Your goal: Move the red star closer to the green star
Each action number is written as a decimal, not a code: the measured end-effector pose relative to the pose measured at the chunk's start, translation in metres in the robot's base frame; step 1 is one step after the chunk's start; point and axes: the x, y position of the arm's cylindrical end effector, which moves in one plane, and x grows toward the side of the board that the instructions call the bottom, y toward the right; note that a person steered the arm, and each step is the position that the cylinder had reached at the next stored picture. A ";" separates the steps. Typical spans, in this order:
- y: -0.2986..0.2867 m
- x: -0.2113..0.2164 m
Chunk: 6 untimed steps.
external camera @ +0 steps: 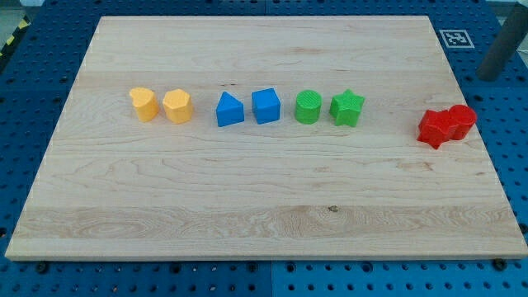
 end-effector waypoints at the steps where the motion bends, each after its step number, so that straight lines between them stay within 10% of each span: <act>1: -0.001 0.014; 4: -0.037 0.153; 6: -0.142 0.100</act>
